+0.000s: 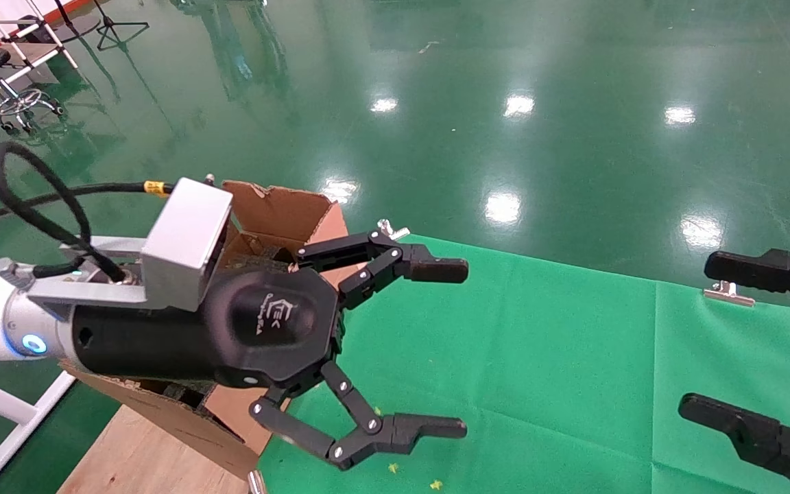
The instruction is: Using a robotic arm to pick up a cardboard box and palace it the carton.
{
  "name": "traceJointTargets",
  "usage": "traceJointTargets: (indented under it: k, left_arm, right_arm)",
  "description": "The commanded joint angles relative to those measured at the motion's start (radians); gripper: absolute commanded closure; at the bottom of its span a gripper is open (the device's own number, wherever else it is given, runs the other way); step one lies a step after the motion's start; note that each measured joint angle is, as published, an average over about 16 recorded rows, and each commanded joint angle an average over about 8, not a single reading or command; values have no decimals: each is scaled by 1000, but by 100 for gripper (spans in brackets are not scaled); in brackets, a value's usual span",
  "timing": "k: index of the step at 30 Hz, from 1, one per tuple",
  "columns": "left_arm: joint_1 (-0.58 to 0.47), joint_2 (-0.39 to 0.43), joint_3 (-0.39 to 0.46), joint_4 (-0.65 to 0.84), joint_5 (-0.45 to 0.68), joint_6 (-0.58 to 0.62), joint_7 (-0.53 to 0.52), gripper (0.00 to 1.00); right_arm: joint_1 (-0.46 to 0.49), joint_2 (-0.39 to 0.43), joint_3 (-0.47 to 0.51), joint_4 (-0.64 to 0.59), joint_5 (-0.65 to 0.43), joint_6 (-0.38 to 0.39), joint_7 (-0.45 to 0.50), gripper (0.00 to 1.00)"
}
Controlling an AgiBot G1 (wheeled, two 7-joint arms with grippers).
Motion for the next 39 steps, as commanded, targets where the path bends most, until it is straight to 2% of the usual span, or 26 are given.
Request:
traceJointTargets:
  k: [1,39]
  left_arm:
    - [0,0,0,1,-1,0,0,0]
    - [-19,2,12,24,23,-10,-5,0]
  right_arm:
    - [0,0,0,0,0,0,0,0]
    - [0,0,0,0,0,0,0,0]
